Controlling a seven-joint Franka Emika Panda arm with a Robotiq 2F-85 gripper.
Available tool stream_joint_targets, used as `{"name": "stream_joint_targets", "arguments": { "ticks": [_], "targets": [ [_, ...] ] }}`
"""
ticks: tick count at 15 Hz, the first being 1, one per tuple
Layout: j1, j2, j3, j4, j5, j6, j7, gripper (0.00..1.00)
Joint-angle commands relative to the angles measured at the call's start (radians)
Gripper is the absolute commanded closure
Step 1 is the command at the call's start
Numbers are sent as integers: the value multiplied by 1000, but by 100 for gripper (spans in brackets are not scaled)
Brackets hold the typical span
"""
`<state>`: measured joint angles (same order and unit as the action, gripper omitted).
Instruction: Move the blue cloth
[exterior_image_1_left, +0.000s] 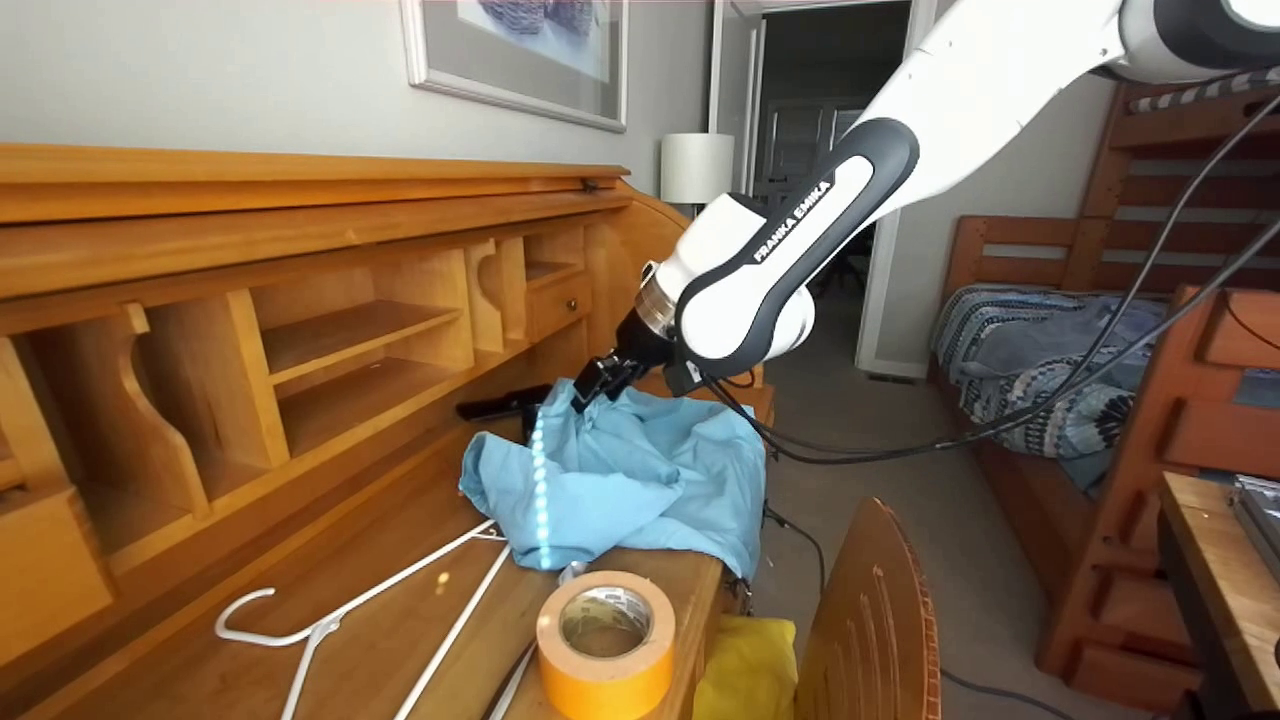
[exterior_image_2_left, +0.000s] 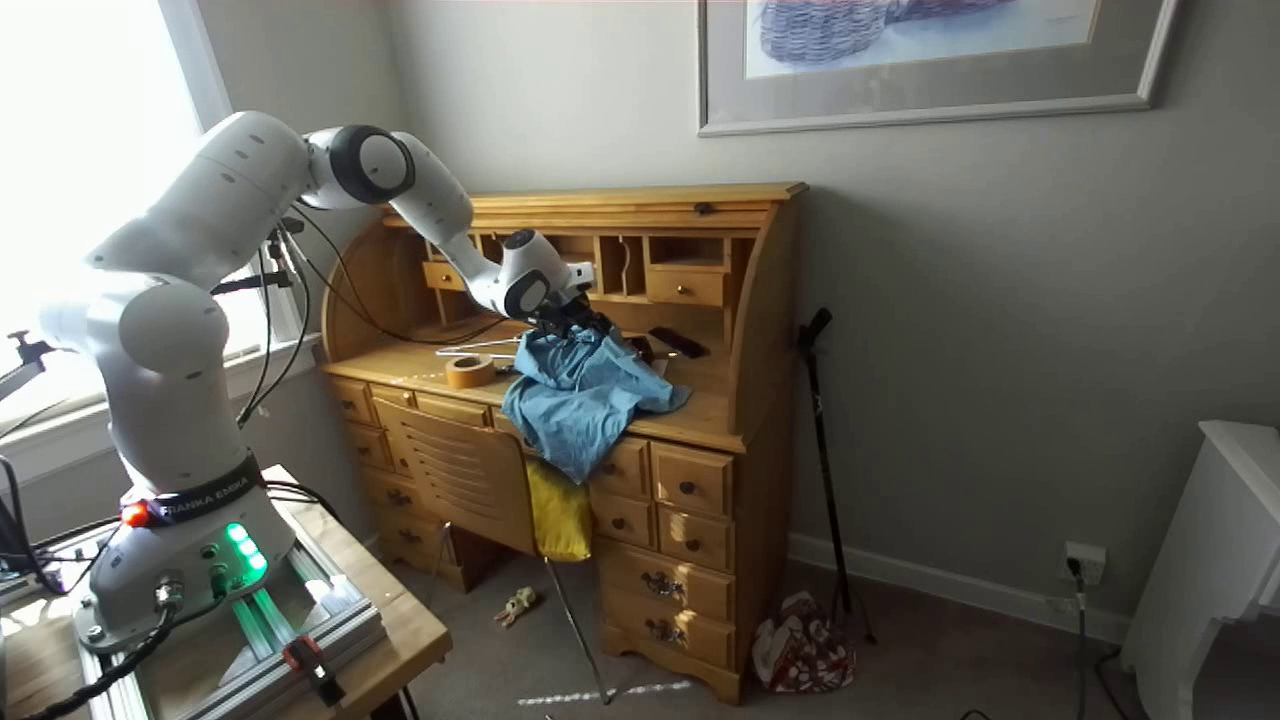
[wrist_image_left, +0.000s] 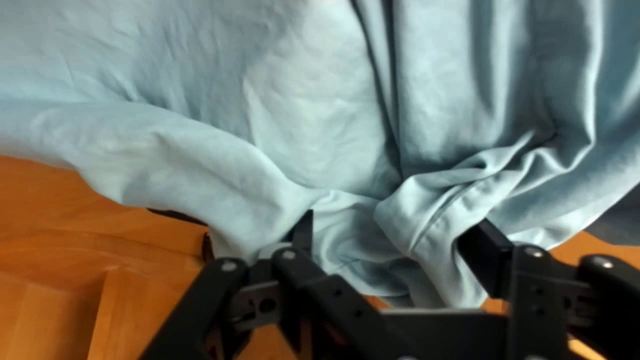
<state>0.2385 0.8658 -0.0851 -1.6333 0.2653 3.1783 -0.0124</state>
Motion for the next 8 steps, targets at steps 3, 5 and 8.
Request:
{"name": "stream_joint_targets", "arguments": {
  "ticks": [3,5,8],
  "targets": [
    [-246,-180,283,-95,-49,-310,-61,0],
    [-310,-214,353,-104,-8,-441,-95,0],
    [-349,-248,373,-122,30,-642,-104,0]
  ]
}}
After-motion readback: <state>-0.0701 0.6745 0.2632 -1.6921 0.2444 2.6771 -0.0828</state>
